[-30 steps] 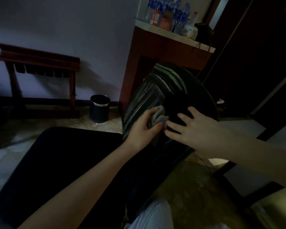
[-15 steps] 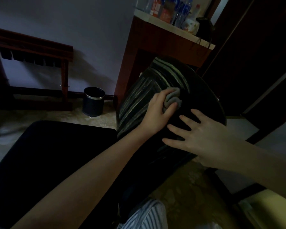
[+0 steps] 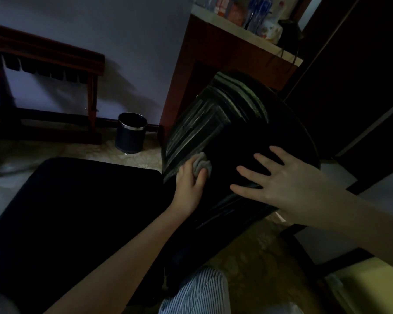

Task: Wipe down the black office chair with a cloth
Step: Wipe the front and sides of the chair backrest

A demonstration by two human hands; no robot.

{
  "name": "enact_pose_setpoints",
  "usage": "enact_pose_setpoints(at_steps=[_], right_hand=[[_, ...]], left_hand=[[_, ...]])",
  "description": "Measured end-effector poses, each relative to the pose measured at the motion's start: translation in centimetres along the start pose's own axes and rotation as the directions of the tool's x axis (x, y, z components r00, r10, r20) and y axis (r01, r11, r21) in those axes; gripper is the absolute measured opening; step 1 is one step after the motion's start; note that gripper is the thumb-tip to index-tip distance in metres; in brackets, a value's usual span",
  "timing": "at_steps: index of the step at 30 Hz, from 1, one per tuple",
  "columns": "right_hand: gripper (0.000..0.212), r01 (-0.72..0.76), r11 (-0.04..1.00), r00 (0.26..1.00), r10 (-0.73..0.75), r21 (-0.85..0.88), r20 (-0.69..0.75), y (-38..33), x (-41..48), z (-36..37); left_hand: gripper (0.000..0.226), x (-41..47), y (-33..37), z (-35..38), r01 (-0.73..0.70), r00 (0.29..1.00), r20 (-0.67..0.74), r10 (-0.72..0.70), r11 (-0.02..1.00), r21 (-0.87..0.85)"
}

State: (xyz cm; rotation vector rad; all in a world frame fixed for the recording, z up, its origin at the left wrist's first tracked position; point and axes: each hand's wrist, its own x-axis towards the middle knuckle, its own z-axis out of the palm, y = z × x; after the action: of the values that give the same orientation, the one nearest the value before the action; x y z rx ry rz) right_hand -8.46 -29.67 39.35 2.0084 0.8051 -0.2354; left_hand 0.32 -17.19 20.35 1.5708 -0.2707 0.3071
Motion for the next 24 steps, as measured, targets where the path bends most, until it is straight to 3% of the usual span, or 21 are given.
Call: enact_pose_setpoints(at_steps=[1,5,10,16,18,21,24], right_hand=[[0.081,0.001,1.000,1.000,-0.002,-0.021,-0.029,0.1,0.0,-0.1],[0.078,0.007,1.000,0.993,-0.004,-0.023,0.115,0.2,0.2,0.1],[0.085,0.001,0.996,0.970,-0.024,-0.092,-0.242,0.5,0.2,1.4],[0.092,0.023,1.000,0.929,-0.029,-0.022,-0.370,0.6,0.4,2.0],[0.093,0.024,0.999,0.919,-0.033,-0.028,-0.394,0.6,0.4,2.2],[0.092,0.030,0.999,0.903,-0.040,-0.031,-0.427,0.6,0.4,2.3],[0.092,0.029,0.999,0.900,-0.032,-0.016,-0.436,0.6,0.3,2.4]], left_hand=[[0.039,-0.6,0.4,0.0,-0.009,1.000,0.014,0.009,1.000,-0.014],[0.045,-0.8,2.9,0.7,-0.110,0.992,0.060,0.110,0.994,-0.013],[0.043,2.7,6.6,3.0,-0.251,0.964,0.095,0.250,0.968,-0.003],[0.043,8.3,6.1,3.9,-0.308,0.948,0.104,0.302,0.951,0.044],[0.044,9.0,4.8,3.7,-0.281,0.959,0.052,0.278,0.958,0.052],[0.058,9.6,2.1,3.1,-0.122,0.993,0.004,0.122,0.988,0.097],[0.050,8.9,-0.2,2.1,-0.045,0.999,-0.001,0.045,0.992,0.121]])
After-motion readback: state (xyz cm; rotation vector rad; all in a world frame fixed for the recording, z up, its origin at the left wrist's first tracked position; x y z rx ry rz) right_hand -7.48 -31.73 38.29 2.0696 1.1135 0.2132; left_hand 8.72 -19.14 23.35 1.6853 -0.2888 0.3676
